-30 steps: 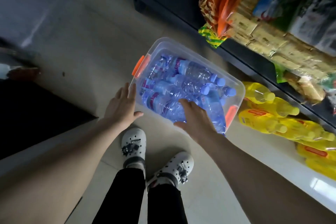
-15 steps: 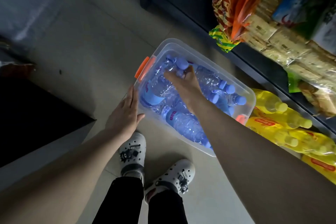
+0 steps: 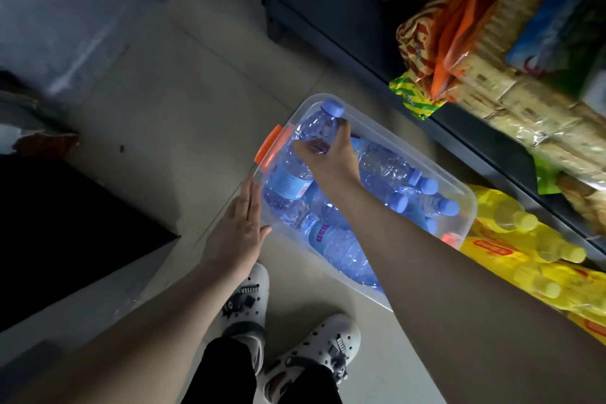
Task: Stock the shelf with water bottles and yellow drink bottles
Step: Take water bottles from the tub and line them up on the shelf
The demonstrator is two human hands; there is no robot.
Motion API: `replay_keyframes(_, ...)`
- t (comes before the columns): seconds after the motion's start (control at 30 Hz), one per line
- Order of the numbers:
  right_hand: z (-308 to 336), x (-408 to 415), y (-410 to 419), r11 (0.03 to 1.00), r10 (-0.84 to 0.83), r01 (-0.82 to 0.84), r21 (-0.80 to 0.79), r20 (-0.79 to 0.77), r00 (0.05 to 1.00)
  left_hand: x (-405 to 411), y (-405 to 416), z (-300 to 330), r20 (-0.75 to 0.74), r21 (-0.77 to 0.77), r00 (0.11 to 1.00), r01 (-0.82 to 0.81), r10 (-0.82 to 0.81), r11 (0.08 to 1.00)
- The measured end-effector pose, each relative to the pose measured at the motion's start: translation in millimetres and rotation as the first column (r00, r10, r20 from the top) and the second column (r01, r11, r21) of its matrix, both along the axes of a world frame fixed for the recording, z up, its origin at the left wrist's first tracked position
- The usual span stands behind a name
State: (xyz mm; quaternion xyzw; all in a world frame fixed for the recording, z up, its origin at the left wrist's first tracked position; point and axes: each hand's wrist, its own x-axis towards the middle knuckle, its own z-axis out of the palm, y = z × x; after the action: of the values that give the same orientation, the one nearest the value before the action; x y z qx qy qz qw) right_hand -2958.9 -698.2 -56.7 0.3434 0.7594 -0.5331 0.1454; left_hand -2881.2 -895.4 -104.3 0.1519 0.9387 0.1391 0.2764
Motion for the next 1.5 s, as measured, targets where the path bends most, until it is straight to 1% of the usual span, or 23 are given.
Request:
replay_keyframes(0.03, 10, 2, 5, 1.000, -0.022, 0.022, 0.011, -0.009, 1.000, -3, 2, 4, 0.025, -0.020, 1.000, 0.004, -0.003, 1.000)
replay_keyframes(0.1, 41, 5, 20, 0.998, -0.040, 0.041, 0.047, -0.028, 0.999, -17, 6, 20, 0.074, -0.105, 0.995, 0.071, -0.064, 0.992)
replay_keyframes(0.17, 85, 5, 39, 0.994, -0.020, 0.025, 0.105, -0.050, 0.999, -38, 11, 48, 0.190, -0.249, 0.972, 0.186, -0.140, 0.951)
replay_keyframes(0.2, 110, 5, 49, 0.990, 0.002, 0.007, 0.140, -0.062, 0.998, -48, 14, 67, 0.230, -0.288, 0.957, 0.240, -0.176, 0.927)
replay_keyframes(0.23, 138, 5, 58, 0.985, 0.025, -0.012, 0.174, -0.072, 0.997, -57, 17, 87, 0.234, -0.301, 0.948, 0.282, -0.216, 0.911)
replay_keyframes(0.27, 169, 5, 68, 0.979, 0.045, -0.027, 0.202, -0.084, 0.995, -63, 20, 106, 0.231, -0.309, 0.938, 0.323, -0.259, 0.894)
replay_keyframes(0.33, 236, 6, 86, 0.968, 0.077, -0.048, 0.245, -0.108, 0.991, -78, 26, 158, 0.250, -0.308, 0.922, 0.366, -0.297, 0.878)
replay_keyframes(0.43, 352, 7, 107, 0.942, 0.132, -0.077, 0.327, -0.148, 0.980, -99, 40, 258, 0.315, -0.227, 0.898, 0.387, -0.308, 0.894)
replay_keyframes(0.5, 434, 9, 117, 0.924, 0.146, -0.065, 0.376, -0.190, 0.971, -113, 53, 331, 0.309, -0.142, 0.888, 0.396, -0.340, 0.907)
replay_keyframes(0.6, 554, 13, 125, 0.900, 0.174, -0.043, 0.434, -0.266, 0.948, -131, 80, 445, 0.245, 0.003, 0.887, 0.402, -0.391, 0.915)
replay_keyframes(0.7, 653, 12, 129, 0.851, 0.219, -0.012, 0.525, -0.334, 0.917, -147, 108, 552, 0.096, 0.078, 0.865, 0.487, -0.492, 0.870)
replay_keyframes(0.83, 778, 16, 130, 0.795, 0.210, 0.140, 0.590, -0.485, 0.849, -164, 139, 688, -0.131, 0.181, 0.815, 0.579, -0.564, 0.795)
replay_keyframes(0.9, 832, 20, 130, 0.760, 0.225, 0.210, 0.615, -0.553, 0.802, -168, 151, 748, -0.232, 0.254, 0.795, 0.605, -0.560, 0.754)
replay_keyframes(0.97, 880, 24, 131, 0.740, 0.224, 0.272, 0.615, -0.606, 0.763, -170, 161, 806, -0.316, 0.352, 0.800, 0.598, -0.510, 0.720)
replay_keyframes(1.03, 922, 30, 134, 0.725, 0.222, 0.329, 0.605, -0.658, 0.720, -170, 171, 858, -0.333, 0.465, 0.826, 0.564, -0.455, 0.683)
replay_keyframes(1.1, 959, 35, 136, 0.733, 0.215, 0.365, 0.573, -0.705, 0.675, -169, 183, 901, -0.337, 0.545, 0.837, 0.547, -0.431, 0.635)
replay_keyframes(1.23, 1012, 40, 149, 0.729, 0.250, 0.376, 0.572, -0.733, 0.633, -163, 212, 964, -0.457, 0.582, 0.806, 0.591, -0.376, 0.558)
replay_keyframes(1.37, 1048, 37, 179, 0.719, 0.274, 0.394, 0.573, -0.754, 0.596, -161, 242, 1008, -0.541, 0.540, 0.758, 0.645, -0.365, 0.541)
replay_keyframes(1.5, 1084, 23, 226, 0.745, 0.231, 0.444, 0.499, -0.816, 0.529, -172, 281, 1048, -0.631, 0.491, 0.706, 0.685, -0.323, 0.538)
